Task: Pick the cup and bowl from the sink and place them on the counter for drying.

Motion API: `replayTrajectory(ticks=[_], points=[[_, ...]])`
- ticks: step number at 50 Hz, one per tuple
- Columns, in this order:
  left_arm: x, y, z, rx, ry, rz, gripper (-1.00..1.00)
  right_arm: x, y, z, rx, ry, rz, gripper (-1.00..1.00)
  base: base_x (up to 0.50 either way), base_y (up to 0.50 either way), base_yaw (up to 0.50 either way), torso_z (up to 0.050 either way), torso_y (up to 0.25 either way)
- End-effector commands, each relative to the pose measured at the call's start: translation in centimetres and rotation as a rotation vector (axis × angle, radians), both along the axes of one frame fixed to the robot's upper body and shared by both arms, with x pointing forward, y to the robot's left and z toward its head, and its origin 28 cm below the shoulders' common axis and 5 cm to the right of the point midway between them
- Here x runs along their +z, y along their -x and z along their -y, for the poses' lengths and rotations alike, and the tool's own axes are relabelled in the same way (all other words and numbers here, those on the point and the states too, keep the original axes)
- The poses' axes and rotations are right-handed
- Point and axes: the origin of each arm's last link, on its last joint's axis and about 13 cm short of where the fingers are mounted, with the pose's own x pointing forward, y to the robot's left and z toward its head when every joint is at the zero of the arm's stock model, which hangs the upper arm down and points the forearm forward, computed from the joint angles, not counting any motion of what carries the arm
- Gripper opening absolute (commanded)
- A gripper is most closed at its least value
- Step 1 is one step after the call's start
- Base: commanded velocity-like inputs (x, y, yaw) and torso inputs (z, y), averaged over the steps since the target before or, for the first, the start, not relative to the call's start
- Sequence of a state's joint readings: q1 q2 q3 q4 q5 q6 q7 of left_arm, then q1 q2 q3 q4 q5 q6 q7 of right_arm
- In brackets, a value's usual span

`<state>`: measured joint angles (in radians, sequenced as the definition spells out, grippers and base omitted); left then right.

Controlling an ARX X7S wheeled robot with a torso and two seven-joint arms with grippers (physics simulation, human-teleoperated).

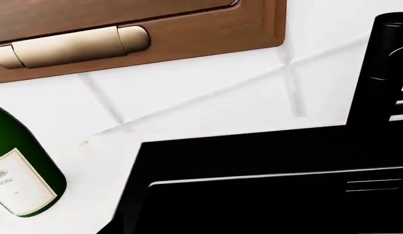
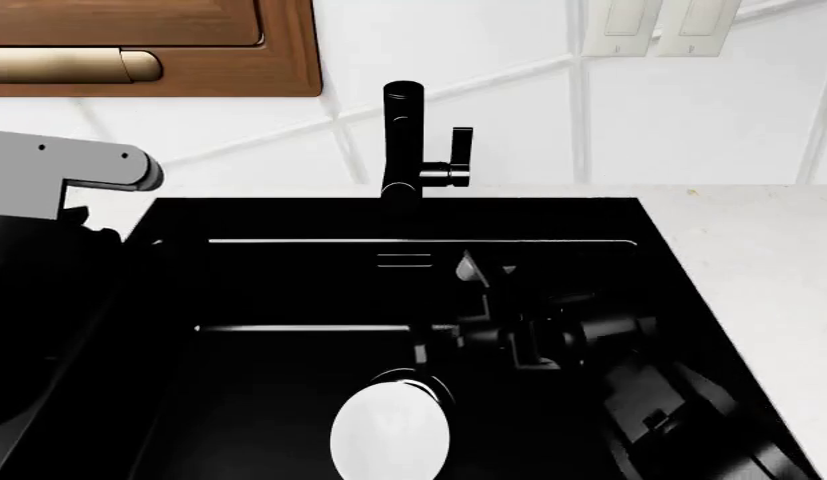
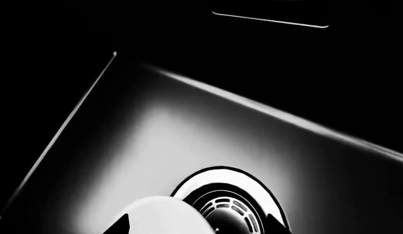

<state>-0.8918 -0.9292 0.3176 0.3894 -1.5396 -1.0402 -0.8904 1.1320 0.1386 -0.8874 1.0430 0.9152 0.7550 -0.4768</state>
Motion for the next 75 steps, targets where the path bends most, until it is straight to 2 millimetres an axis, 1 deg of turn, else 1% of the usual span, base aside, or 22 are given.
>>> replayTrajectory(ticks=[1, 8, 9, 18, 24, 30, 35, 50, 65, 75], points=[[0.18, 0.19, -0.12, -0.022, 0.053, 0.027, 1.00, -0.77, -0.06, -0.50, 0.011, 0.008, -0.018, 1.00, 0.00, 0.00, 0.00, 0.000, 0.000], [0.35, 0.35, 0.05, -0.055, 0.048, 0.062, 1.00, -0.85, 0.35, -0.73, 0.061, 0.012, -0.089, 1.00, 0.00, 0.00, 0.00, 0.000, 0.000], [0.31, 0.31, -0.05, -0.049, 0.025, 0.065, 1.00, -0.95, 0.44, -0.71, 0.067, 0.018, -0.106, 1.00, 0.00, 0.00, 0.00, 0.000, 0.000], [0.15, 0.21, 0.07, -0.066, 0.022, 0.073, 1.00, -0.55, 0.34, -0.89, 0.067, 0.030, -0.127, 1.00, 0.00, 0.00, 0.00, 0.000, 0.000], [0.09, 0.38, -0.06, -0.064, 0.013, 0.075, 1.00, -0.89, 0.73, -1.14, 0.078, 0.020, -0.153, 1.00, 0.00, 0.00, 0.00, 0.000, -0.014], [-0.01, 0.27, 0.13, -0.064, 0.013, 0.078, 1.00, -0.87, 0.61, -1.12, 0.075, 0.022, -0.145, 1.00, 0.00, 0.00, 0.00, 0.002, -0.139], [0.28, 0.44, -0.34, -0.051, 0.014, 0.082, 1.00, -1.06, 0.74, -1.06, 0.076, 0.021, -0.151, 1.00, 0.00, 0.00, 0.00, 0.004, -0.176], [0.46, 0.43, -0.27, -0.040, 0.011, 0.084, 1.00, -1.06, 0.80, -1.17, 0.084, 0.019, -0.148, 1.00, 0.00, 0.00, 0.00, 0.004, -0.146], [0.49, 0.49, -0.28, -0.034, 0.008, 0.092, 1.00, -1.26, 0.69, -1.15, 0.091, 0.027, -0.135, 1.00, 0.00, 0.00, 0.00, 0.000, -0.010], [0.28, 0.27, -0.21, -0.028, 0.018, 0.088, 1.00, -1.49, 0.76, -1.12, 0.089, 0.028, -0.136, 1.00, 0.00, 0.00, 0.00, 0.004, -0.159]])
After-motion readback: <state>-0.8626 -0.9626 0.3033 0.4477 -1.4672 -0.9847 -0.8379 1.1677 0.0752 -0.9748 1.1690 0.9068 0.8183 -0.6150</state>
